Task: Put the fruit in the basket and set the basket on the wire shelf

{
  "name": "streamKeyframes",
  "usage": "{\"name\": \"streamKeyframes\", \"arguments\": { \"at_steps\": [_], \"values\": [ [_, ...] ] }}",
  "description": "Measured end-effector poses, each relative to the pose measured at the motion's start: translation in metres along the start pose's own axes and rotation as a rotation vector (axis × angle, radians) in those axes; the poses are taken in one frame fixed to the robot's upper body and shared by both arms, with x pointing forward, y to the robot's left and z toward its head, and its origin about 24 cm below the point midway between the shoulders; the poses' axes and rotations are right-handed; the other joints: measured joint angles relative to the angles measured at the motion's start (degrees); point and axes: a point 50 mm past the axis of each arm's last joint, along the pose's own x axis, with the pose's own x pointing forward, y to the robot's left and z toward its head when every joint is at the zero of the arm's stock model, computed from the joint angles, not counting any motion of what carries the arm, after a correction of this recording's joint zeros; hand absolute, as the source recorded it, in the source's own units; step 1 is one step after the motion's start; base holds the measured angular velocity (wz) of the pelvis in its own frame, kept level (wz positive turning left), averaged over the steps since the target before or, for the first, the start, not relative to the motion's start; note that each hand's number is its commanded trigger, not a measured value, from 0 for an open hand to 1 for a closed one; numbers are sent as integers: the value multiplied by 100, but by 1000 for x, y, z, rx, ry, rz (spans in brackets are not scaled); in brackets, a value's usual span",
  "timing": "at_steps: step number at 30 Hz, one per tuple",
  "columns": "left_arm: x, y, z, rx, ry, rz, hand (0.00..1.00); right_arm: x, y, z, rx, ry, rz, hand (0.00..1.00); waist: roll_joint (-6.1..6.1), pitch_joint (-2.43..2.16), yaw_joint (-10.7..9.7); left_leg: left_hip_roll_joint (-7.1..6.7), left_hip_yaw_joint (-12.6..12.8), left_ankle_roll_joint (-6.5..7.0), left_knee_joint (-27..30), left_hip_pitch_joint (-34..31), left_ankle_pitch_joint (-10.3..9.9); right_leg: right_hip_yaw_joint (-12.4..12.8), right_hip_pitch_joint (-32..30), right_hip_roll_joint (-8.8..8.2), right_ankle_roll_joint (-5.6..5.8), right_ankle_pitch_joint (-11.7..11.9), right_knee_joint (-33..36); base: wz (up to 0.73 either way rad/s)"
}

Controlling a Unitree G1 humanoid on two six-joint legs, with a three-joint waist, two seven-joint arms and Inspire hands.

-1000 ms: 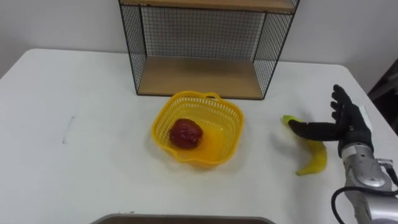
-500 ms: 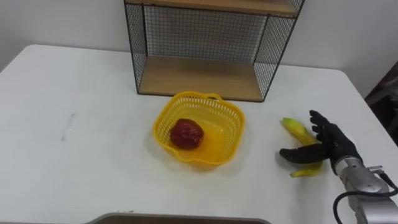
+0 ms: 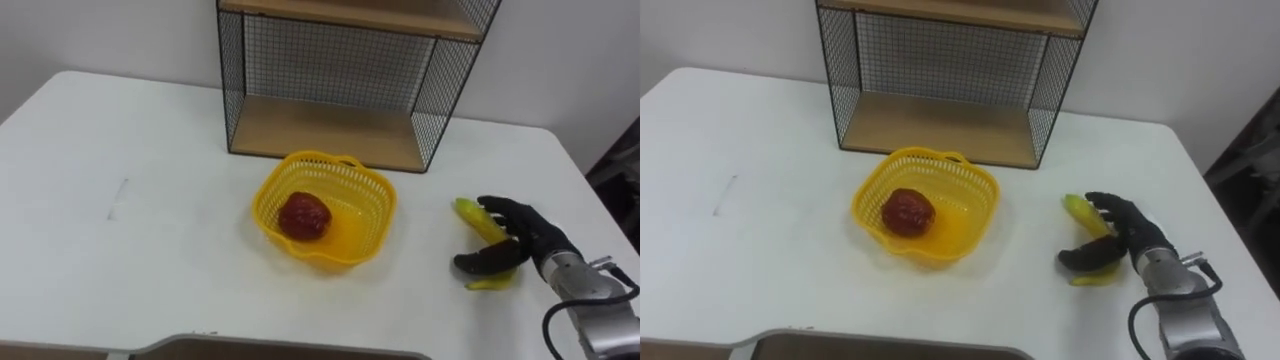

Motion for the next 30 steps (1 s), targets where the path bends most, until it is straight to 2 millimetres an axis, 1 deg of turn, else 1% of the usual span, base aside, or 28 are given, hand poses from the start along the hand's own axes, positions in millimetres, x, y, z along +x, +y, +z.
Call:
{"name": "streamKeyframes", "arguments": {
  "at_steps": [1,5,10,13,17,20,21,23,25,26,28,29,30],
  "values": [
    [0,1,1,0,0,2,0,-1,-4,-3,2,12,-10,100,6,-4,45,2,-1,-5,20,-10,-3,-10,3,5,-4,-11,-1,6],
    [0,2,2,1,-4,7,0,-1,-10,-4,-9,20,-37,100,1,-3,61,1,-4,-13,19,-13,3,-27,23,17,-8,-15,-12,4],
    [1,4,8,10,-23,14,0,-2,-10,-5,-43,28,-52,100,-7,-3,78,-2,-4,-17,13,27,-1,-18,77,20,-9,-14,-17,0],
    [1,4,6,13,-18,13,0,-1,-10,-5,-93,35,-85,100,4,-6,94,-3,-8,-17,13,28,-2,-19,82,20,-9,-14,-15,0],
    [1,2,3,14,-5,8,0,-1,-8,-6,-87,38,-105,100,21,-10,89,0,-28,-22,8,28,-4,-16,77,26,-10,-14,-9,1],
    [1,3,5,14,-11,7,0,-1,-6,-1,-79,18,-110,100,50,-24,90,14,11,-28,24,6,-8,24,-13,26,-26,-41,-5,-8],
    [1,3,6,13,-14,9,0,-1,-6,0,-77,11,-112,100,72,-34,62,15,16,-28,32,-17,-8,20,-31,27,-27,-39,2,-4],
    [1,4,9,13,-24,14,0,-2,-5,3,-74,1,-121,100,101,-29,55,18,46,-27,33,-19,-8,43,-31,25,-25,-38,17,-7],
    [1,5,11,13,-32,15,0,-2,-1,9,-76,-18,-127,100,144,-32,59,38,153,-26,-32,40,-8,141,-23,23,-25,-37,28,-20],
    [1,5,12,13,-35,16,0,-3,-1,9,-78,-23,-128,100,151,-32,60,38,158,-25,-42,45,-7,147,-24,22,-22,-35,32,-12],
    [2,6,16,14,-39,15,0,-6,2,17,-70,-59,-126,100,181,-11,36,36,170,-24,-51,18,-6,166,-61,19,-20,-30,55,-5],
    [2,6,17,13,-42,16,0,-7,2,19,-64,-70,-122,100,185,-12,39,39,182,-24,-61,9,-6,169,-85,16,-20,-31,60,-9],
    [2,6,19,14,-51,17,0,-9,6,22,-12,-98,-109,100,194,-6,58,44,208,-22,-94,4,-4,223,-134,15,-19,-31,82,-14]
  ]
}}
